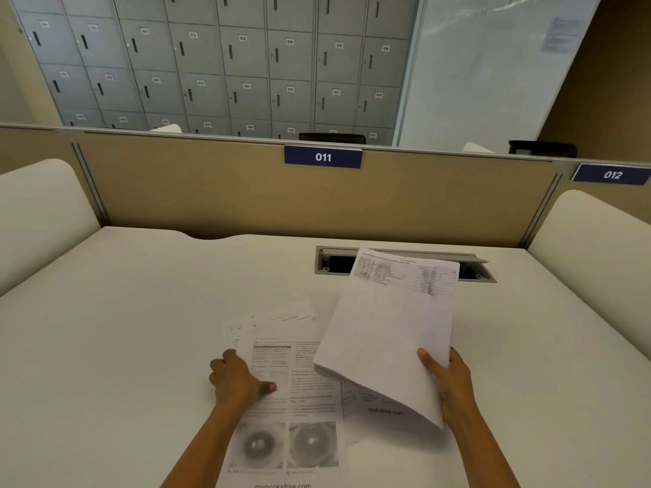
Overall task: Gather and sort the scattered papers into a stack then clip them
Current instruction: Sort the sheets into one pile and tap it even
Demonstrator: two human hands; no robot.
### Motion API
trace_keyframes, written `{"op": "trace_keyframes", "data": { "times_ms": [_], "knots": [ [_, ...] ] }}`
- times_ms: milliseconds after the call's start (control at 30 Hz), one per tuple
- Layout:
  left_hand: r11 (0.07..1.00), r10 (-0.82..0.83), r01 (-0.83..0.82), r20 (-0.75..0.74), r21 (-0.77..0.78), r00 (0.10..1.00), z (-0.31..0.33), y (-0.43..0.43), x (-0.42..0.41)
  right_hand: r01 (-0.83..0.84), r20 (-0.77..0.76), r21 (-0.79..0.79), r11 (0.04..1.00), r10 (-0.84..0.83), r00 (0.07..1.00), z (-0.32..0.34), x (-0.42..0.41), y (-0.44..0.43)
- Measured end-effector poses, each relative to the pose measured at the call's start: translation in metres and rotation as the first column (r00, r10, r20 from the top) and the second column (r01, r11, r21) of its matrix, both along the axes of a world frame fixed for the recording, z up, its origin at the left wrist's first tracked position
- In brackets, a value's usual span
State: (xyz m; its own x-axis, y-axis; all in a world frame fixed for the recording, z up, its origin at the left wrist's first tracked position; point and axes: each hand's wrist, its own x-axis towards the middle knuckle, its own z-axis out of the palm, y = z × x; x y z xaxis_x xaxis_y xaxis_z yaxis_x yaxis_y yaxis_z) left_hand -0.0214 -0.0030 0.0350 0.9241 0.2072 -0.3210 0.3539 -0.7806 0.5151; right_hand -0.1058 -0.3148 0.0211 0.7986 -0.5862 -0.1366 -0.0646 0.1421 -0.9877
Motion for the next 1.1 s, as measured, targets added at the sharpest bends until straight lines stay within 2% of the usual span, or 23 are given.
{"op": "trace_keyframes", "data": {
  "times_ms": [100, 267, 367, 433, 567, 633, 900, 1000, 1100],
  "knots": [
    [0.981, 0.057, -0.045, 0.058, -0.190, 0.997, 0.001, 0.003, 0.001, 0.002, 0.008, 0.020, 1.000, -0.002, 1.000, -0.004, -0.003, -0.001],
    [0.927, 0.215, -0.129, 0.216, -0.353, 0.952, 0.000, 0.011, 0.007, 0.004, 0.015, 0.055, 0.998, -0.005, 1.000, -0.006, -0.009, 0.003],
    [0.885, 0.290, -0.155, 0.261, -0.439, 0.921, -0.001, 0.010, 0.011, -0.011, 0.017, 0.048, 0.999, 0.010, 1.000, -0.007, -0.009, 0.003],
    [0.903, 0.280, -0.163, 0.259, -0.397, 0.924, -0.006, 0.008, 0.014, -0.025, 0.015, 0.035, 0.999, 0.025, 1.000, -0.008, -0.008, 0.004],
    [0.979, 0.186, -0.170, 0.155, -0.112, 0.970, -0.009, 0.000, 0.013, -0.036, 0.006, 0.007, 0.999, 0.036, 0.999, -0.012, -0.009, 0.003],
    [0.984, 0.170, -0.161, 0.127, -0.080, 0.977, -0.006, -0.005, 0.010, -0.038, 0.008, 0.002, 0.999, 0.038, 0.999, -0.013, -0.008, 0.003],
    [0.977, 0.188, -0.189, -0.017, -0.096, 0.982, 0.000, -0.003, 0.023, -0.027, 0.016, 0.030, 0.999, 0.027, 1.000, -0.012, -0.009, 0.002],
    [0.965, 0.171, -0.170, -0.012, -0.199, 0.985, -0.002, 0.010, 0.021, -0.026, 0.018, 0.035, 0.999, 0.025, 1.000, -0.011, -0.011, 0.001],
    [0.942, 0.130, -0.102, 0.066, -0.320, 0.989, 0.000, 0.026, 0.013, -0.034, 0.004, 0.032, 0.999, 0.034, 0.999, -0.011, -0.012, 0.000]
  ]
}}
